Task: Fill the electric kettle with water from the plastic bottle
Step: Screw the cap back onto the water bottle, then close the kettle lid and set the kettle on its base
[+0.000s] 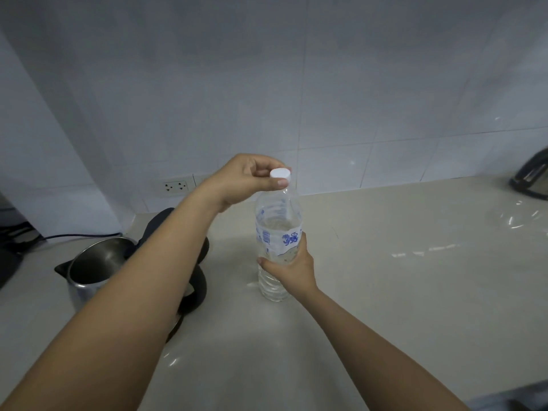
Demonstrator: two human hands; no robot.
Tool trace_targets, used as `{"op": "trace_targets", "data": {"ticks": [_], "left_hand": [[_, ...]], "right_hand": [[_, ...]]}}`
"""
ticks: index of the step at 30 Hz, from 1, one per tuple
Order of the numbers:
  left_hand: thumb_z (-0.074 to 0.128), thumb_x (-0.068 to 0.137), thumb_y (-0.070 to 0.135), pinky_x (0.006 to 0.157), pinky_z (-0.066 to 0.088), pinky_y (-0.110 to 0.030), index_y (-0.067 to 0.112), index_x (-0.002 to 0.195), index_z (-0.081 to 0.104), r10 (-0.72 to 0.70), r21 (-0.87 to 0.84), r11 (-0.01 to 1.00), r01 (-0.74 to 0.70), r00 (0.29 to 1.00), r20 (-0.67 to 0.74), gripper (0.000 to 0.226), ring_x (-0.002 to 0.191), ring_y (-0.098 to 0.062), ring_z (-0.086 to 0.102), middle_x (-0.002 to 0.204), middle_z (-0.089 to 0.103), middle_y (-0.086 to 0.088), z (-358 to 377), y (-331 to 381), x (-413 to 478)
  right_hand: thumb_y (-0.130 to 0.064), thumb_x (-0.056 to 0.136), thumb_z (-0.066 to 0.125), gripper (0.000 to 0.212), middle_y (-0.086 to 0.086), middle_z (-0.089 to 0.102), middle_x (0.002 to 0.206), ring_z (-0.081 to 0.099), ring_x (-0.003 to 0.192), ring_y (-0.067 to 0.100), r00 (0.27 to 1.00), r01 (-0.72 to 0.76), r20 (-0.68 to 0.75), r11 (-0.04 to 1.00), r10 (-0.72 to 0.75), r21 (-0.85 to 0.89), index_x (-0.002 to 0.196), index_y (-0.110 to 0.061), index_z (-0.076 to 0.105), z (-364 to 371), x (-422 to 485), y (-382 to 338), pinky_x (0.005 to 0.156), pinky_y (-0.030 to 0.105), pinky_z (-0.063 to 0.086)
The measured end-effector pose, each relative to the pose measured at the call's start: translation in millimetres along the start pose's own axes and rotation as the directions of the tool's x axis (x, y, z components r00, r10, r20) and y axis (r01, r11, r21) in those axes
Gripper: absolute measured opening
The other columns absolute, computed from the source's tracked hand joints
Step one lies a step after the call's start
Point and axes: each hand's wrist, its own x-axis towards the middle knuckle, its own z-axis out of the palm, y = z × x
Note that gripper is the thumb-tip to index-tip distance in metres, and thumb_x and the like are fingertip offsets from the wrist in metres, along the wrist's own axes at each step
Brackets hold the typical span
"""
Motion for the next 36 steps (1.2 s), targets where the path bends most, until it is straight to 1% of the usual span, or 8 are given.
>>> {"op": "trace_targets", "data": {"ticks": [9, 14, 17, 21, 24, 27, 31, 36], "left_hand": [[0.077, 0.069, 0.037, 0.104, 0.034, -0.026, 0.016, 0.113, 0.061, -0.055, -0.149, 0.983, 0.106, 0.947, 0.317, 0.052, 0.124, -0.007, 0.052, 0.129, 0.062, 0.005, -22.3, -17.1, 9.3], [0.061, 0.086, 0.021, 0.111, 0.033, -0.029, 0.023, 0.12, 0.06, -0.117, -0.001, 0.993, 0.122, 0.955, 0.274, 0.033, 0.125, -0.007, 0.05, 0.135, 0.057, 0.006, -29.4, -7.7, 7.4], [0.063, 0.086, 0.032, 0.111, 0.034, -0.032, 0.028, 0.127, 0.056, -0.144, 0.127, 0.984, 0.124, 0.976, 0.161, 0.042, 0.126, -0.003, 0.049, 0.135, 0.055, 0.011, -45.3, -3.7, -7.3], [0.062, 0.085, 0.038, 0.103, 0.041, -0.03, 0.027, 0.123, 0.058, -0.084, 0.069, 0.993, 0.099, 0.978, -0.193, 0.039, 0.122, -0.002, 0.05, 0.131, 0.058, 0.011, -96.2, -15.4, -54.0], [0.059, 0.088, 0.036, 0.102, 0.042, -0.033, 0.026, 0.109, 0.064, -0.107, -0.007, 0.993, 0.118, 0.876, -0.471, 0.024, 0.118, -0.009, 0.055, 0.122, 0.063, 0.008, -148.2, -43.3, -105.9], [0.053, 0.092, 0.035, 0.107, 0.038, -0.041, 0.017, 0.109, 0.063, -0.239, -0.156, 0.971, 0.183, 0.682, -0.691, 0.026, 0.115, -0.018, 0.057, 0.121, 0.064, -0.003, -186.1, -87.4, -156.8], [0.04, 0.095, 0.043, 0.099, 0.036, -0.039, 0.02, 0.093, 0.063, -0.454, -0.376, 0.89, 0.256, 0.571, -0.684, 0.032, 0.111, -0.023, 0.054, 0.126, 0.06, -0.01, -184.2, -152.1, -201.0], [0.032, 0.094, 0.05, 0.086, 0.041, -0.033, 0.018, 0.09, 0.065, -0.588, -0.616, 0.771, 0.163, 0.553, -0.59, 0.046, 0.087, -0.017, 0.056, 0.094, 0.063, -0.004, -145.0, -196.0, -206.7]], "right_hand": [[-0.022, 0.045, 0.088, 0.084, -0.002, 0.071, 0.115, 0.066, 0.109, 0.017, 0.917, -0.058, 0.39, 0.996, 0.082, -0.072, 0.123, -0.024, 0.058, -15.1, 29.6, 0.4, 0.101, 0.041, 0.051], [-0.019, 0.051, 0.089, 0.083, -0.004, 0.069, 0.118, 0.065, 0.11, 0.015, 0.91, -0.049, 0.411, 0.998, 0.063, -0.044, 0.127, -0.026, 0.054, -15.4, 29.2, -2.3, 0.098, 0.034, 0.051], [-0.022, 0.056, 0.092, 0.088, -0.014, 0.059, 0.118, 0.059, 0.107, 0.005, 0.955, -0.065, 0.29, 0.998, 0.068, -0.023, 0.127, -0.028, 0.041, -7.4, 13.8, -5.2, 0.088, 0.018, 0.049], [-0.017, 0.062, 0.089, 0.064, -0.012, 0.048, 0.102, 0.052, 0.089, 0.002, 0.994, 0.03, -0.106, 0.996, -0.038, -0.08, 0.104, -0.026, 0.041, 3.9, -39.9, 8.5, 0.069, 0.008, 0.041], [-0.013, 0.068, 0.079, 0.044, -0.005, 0.05, 0.09, 0.051, 0.083, 0.019, 0.978, 0.132, -0.144, 0.981, -0.153, -0.142, 0.087, -0.028, 0.042, 16.1, -72.9, 23.9, 0.069, 0.013, 0.039], [-0.011, 0.073, 0.072, 0.03, 0.0, 0.055, 0.084, 0.052, 0.078, 0.019, 0.974, 0.217, -0.047, 0.973, -0.221, -0.084, 0.084, -0.025, 0.047, 41.9, -79.1, 5.7, 0.069, 0.013, 0.04], [-0.017, 0.084, 0.062, 0.013, 0.001, 0.061, 0.089, 0.057, 0.079, 0.013, 0.971, 0.237, -0.01, 0.968, -0.237, 0.082, 0.089, -0.025, 0.053, 89.7, -63.9, -40.5, 0.066, 0.012, 0.044], [-0.006, 0.098, 0.047, 0.011, -0.007, 0.061, 0.089, 0.058, 0.08, 0.0, 0.984, 0.176, -0.034, 0.958, -0.173, 0.225, 0.098, -0.014, 0.055, 140.1, -42.0, -88.4, 0.072, 0.011, 0.047]]}}
